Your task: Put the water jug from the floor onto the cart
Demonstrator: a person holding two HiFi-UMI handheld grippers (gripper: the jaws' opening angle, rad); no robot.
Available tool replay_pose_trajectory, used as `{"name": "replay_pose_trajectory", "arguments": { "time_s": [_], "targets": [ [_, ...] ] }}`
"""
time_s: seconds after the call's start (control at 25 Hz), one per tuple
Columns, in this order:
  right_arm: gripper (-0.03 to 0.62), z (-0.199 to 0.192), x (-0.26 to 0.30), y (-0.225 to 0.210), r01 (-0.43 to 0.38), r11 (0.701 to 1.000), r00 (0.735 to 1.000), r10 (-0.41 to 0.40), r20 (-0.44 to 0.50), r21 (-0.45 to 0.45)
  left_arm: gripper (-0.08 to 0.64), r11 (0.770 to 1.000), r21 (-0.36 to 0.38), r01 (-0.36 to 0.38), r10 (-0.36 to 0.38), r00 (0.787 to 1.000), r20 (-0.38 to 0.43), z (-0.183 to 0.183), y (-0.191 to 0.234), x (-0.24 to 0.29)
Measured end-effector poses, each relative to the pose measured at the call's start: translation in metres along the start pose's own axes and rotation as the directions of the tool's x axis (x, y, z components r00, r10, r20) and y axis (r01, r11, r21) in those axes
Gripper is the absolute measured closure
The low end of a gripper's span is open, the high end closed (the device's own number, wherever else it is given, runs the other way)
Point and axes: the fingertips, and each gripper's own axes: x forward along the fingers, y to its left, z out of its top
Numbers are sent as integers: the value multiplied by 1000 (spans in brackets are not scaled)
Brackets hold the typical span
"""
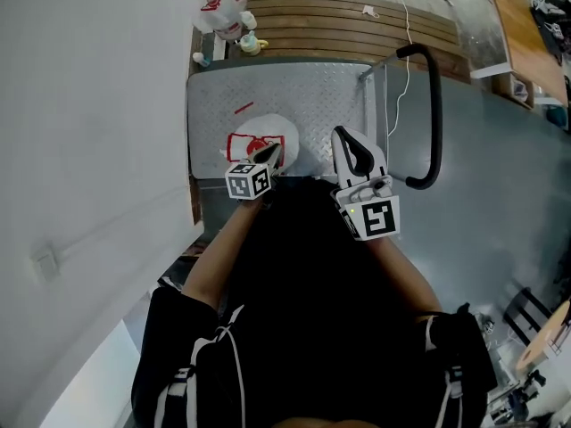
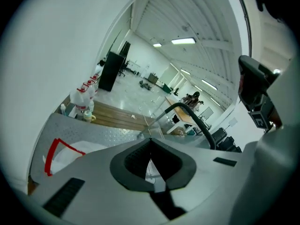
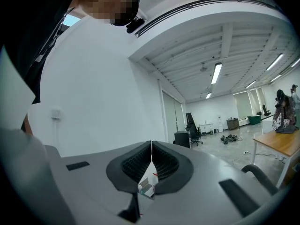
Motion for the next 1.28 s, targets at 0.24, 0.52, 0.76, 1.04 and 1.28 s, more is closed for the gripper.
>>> {"name": "replay_pose_trajectory", "arguments": {
  "time_s": [0.24,0.52,0.76,1.04,1.28],
  "targets": [
    [574,1,6,25,-12,1000,1000,12,-15,-16,541,977,185,-105,59,970,236,57,-19,-64],
    [574,18,23,63,-23,999,1000,24,2,-26,541,941,302,-153,0,893,451,118,-52,-131],
    [574,19,40,112,-42,999,999,41,-11,-28,541,928,331,-168,-31,854,520,144,-39,-176],
    [574,14,51,138,-15,998,1000,15,-12,-57,541,923,335,-190,-26,836,548,146,-16,-202],
    [574,13,53,142,19,999,999,-20,-30,-30,541,919,346,-190,-33,837,546,147,-10,-209]
  ]
}}
